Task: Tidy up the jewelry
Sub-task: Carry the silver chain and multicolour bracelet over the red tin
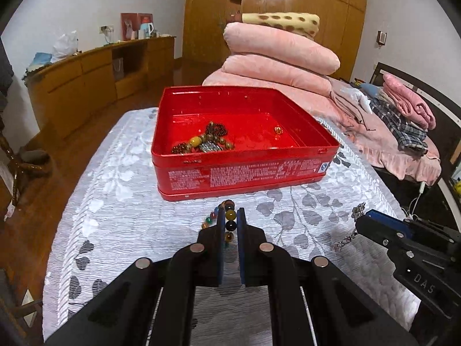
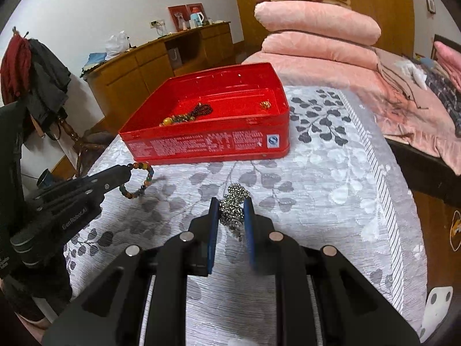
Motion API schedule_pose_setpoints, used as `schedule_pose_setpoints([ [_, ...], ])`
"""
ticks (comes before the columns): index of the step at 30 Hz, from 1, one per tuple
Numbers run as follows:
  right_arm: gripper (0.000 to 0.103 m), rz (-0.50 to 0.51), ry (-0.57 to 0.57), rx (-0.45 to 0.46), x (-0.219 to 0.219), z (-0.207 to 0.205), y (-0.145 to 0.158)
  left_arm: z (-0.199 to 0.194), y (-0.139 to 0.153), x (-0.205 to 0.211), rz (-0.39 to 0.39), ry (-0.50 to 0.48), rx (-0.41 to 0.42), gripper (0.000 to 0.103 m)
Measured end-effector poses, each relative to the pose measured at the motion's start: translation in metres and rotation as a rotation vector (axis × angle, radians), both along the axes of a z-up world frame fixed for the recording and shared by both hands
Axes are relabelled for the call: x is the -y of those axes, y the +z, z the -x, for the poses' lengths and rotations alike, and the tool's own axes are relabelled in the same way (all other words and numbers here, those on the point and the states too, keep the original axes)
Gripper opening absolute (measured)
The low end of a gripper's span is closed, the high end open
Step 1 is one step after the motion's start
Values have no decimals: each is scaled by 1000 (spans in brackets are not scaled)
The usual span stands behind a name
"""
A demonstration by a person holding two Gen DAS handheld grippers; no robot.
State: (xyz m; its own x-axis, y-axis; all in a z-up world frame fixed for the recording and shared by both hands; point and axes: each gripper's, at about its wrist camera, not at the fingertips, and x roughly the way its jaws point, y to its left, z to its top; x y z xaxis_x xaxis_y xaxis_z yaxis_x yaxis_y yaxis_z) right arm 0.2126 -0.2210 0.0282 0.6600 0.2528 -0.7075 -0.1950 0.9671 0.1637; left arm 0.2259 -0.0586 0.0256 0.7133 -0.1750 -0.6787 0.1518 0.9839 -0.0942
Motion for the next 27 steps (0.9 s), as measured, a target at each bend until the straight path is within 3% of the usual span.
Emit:
schedule_pose_setpoints([
  [27,16,15,41,88,-18,-32,45,-18,39,-7,10,20,86,8],
])
